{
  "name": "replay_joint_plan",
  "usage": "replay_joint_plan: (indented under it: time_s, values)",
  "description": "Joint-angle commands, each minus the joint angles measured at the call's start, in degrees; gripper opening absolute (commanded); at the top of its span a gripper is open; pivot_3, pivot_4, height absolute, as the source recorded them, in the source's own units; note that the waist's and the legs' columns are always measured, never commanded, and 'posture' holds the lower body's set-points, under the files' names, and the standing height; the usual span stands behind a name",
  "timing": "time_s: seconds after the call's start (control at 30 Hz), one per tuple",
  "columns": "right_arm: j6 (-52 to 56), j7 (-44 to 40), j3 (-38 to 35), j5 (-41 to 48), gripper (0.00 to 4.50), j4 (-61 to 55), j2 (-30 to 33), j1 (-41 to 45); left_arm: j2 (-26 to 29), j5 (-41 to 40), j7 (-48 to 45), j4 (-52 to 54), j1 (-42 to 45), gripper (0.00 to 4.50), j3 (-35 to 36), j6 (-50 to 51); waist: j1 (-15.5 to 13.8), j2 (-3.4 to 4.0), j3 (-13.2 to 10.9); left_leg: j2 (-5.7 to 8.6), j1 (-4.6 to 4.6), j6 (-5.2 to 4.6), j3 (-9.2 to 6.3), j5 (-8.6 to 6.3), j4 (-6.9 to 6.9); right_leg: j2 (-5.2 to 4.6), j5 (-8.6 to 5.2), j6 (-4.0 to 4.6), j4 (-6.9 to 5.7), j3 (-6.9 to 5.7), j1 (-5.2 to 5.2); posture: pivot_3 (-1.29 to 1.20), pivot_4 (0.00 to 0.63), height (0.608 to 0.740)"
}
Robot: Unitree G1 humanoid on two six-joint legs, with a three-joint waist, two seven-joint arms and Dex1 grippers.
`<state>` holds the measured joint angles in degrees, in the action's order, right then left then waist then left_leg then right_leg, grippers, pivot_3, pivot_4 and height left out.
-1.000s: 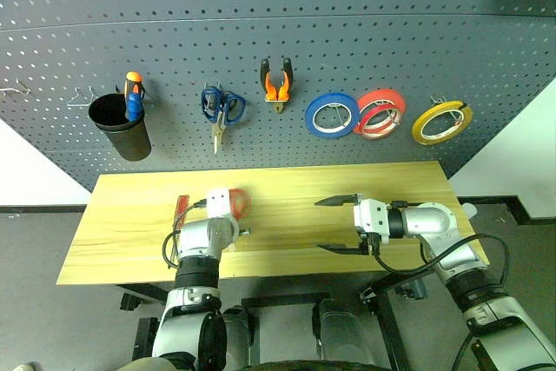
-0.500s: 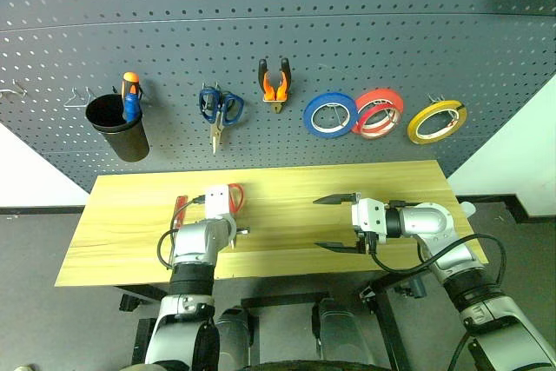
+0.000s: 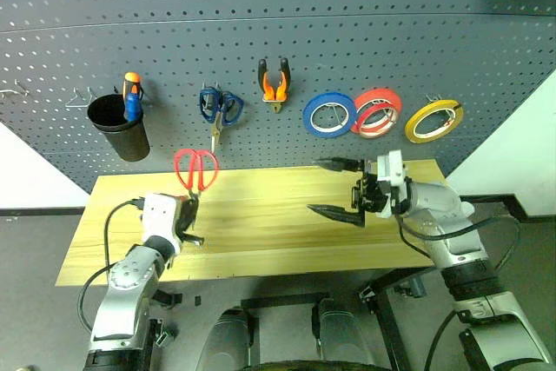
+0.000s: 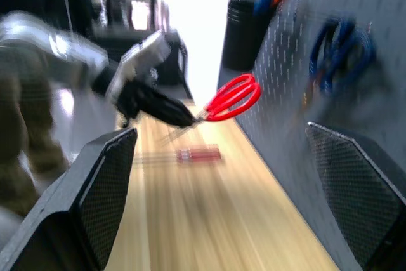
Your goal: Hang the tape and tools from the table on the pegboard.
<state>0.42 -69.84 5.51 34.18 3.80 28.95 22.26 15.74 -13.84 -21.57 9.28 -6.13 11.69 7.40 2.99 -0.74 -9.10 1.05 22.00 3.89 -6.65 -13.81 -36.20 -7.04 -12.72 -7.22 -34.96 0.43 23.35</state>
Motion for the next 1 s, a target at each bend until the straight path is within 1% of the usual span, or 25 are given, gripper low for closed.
replay_joint_plan:
  time_s: [0.03, 0.1, 0.37, 0.5, 0.7, 0.77, 0.8, 0.87, 0.9, 0.97, 1.0]
  values:
    - [3.9, -0.4, -2.0, 3.5, 4.5, -4.5, -0.7, 2.6, -1.1, -5.0, -3.2, 2.5, 1.8, 0.26, 3.1, -8.8, -0.3, 0.01, 0.0, 0.0, 0.03, -0.01, 0.0, 0.01, 0.03, 0.0, 0.01, 0.01, 0.01, 0.0, 0.05, -0.09, 0.089, 0.74]
    - [4.4, -0.8, -2.1, 3.1, 4.5, -5.1, -1.1, 3.2, -1.2, -6.0, -3.5, 2.4, 3.2, 0.26, 3.4, -10.0, -0.6, 0.01, 0.0, 0.0, 0.09, -0.02, 0.0, 0.01, 0.05, 0.01, 0.12, 0.18, 0.0, 0.0, 0.09, -0.09, 0.087, 0.74]
    - [4.4, -1.0, -2.2, 1.2, 4.5, -4.9, -2.1, 3.6, 0.3, -4.5, -3.2, -1.0, 9.9, 0.26, 1.9, -9.6, -0.5, 0.0, 0.0, 0.01, 0.12, -0.04, 0.03, 0.03, -0.04, 0.04, 0.16, 0.13, -0.01, 0.0, 0.07, -0.1, 0.077, 0.74]
    - [4.2, -0.7, -2.3, 0.4, 4.5, -5.4, -2.4, 2.6, 2.0, -1.6, -2.6, -5.4, 14.8, 0.26, 0.2, -8.6, -0.4, 0.01, 0.0, 0.0, 0.05, -0.04, 0.02, 0.03, -0.03, 0.08, 0.18, 0.09, -0.06, 0.0, 0.05, -0.11, 0.067, 0.74]
    - [3.9, 0.0, -2.8, -0.8, 4.5, -6.2, -2.1, 1.0, 4.0, 2.7, -1.6, -10.9, 17.3, 0.26, -1.4, -8.7, -0.1, 0.03, 0.1, 0.0, 0.05, -0.04, 0.04, 0.03, 0.01, 0.09, 0.27, -0.06, -0.04, 0.05, 0.05, -0.13, 0.063, 0.74]
    - [3.8, 0.3, -3.0, -1.1, 4.5, -6.6, -2.0, 0.5, 4.2, 2.9, -1.4, -12.1, 17.5, 0.97, -1.4, -8.3, 0.1, 0.03, 0.1, 0.0, 0.05, -0.04, 0.04, 0.03, 0.01, 0.09, 0.27, -0.06, -0.05, 0.05, 0.06, -0.14, 0.063, 0.74]
    - [3.8, 0.4, -3.1, -1.2, 4.5, -6.7, -1.9, 0.3, 4.2, 2.8, -1.3, -12.4, 17.6, 1.23, -1.4, -8.0, 0.2, 0.03, 0.1, 0.0, 0.05, -0.04, 0.03, 0.03, 0.01, 0.1, 0.28, -0.06, -0.06, 0.05, 0.06, -0.14, 0.062, 0.74]
    - [3.8, 0.5, -3.2, -1.5, 4.5, -7.0, -1.8, -0.1, 4.3, 3.4, -0.2, -12.8, 17.6, 1.9, -1.6, -7.0, 0.5, 0.02, 0.1, 0.0, 0.05, -0.04, 0.03, 0.04, -0.02, 0.1, 0.28, -0.06, -0.08, 0.05, 0.06, -0.14, 0.062, 0.74]
    - [3.7, 0.5, -3.1, -1.7, 4.5, -7.1, -1.7, -0.4, 4.4, 3.8, 0.4, -12.8, 17.5, 2.29, -1.7, -5.7, 0.6, 0.02, 0.1, 0.0, 0.05, -0.03, 0.03, 0.04, -0.03, 0.1, 0.29, -0.08, -0.08, 0.05, 0.05, -0.14, 0.063, 0.74]
    - [3.6, 0.5, -3.0, -2.2, 4.5, -7.3, -1.5, -0.9, 4.1, 3.1, 1.9, -12.1, 16.8, 2.93, -1.5, 0.0, 0.9, 0.02, 0.1, 0.0, 0.04, -0.03, 0.03, 0.04, -0.05, 0.1, 0.3, -0.1, -0.08, 0.06, 0.02, -0.14, 0.064, 0.74]
    - [3.5, 0.4, -2.9, -2.4, 4.5, -7.4, -1.4, -1.1, 4.0, 2.9, 2.8, -11.6, 16.4, 2.93, -1.3, 3.2, 1.0, 0.02, 0.1, 0.0, 0.02, -0.03, 0.03, 0.04, -0.04, 0.1, 0.3, -0.11, -0.08, 0.06, 0.0, -0.13, 0.067, 0.74]
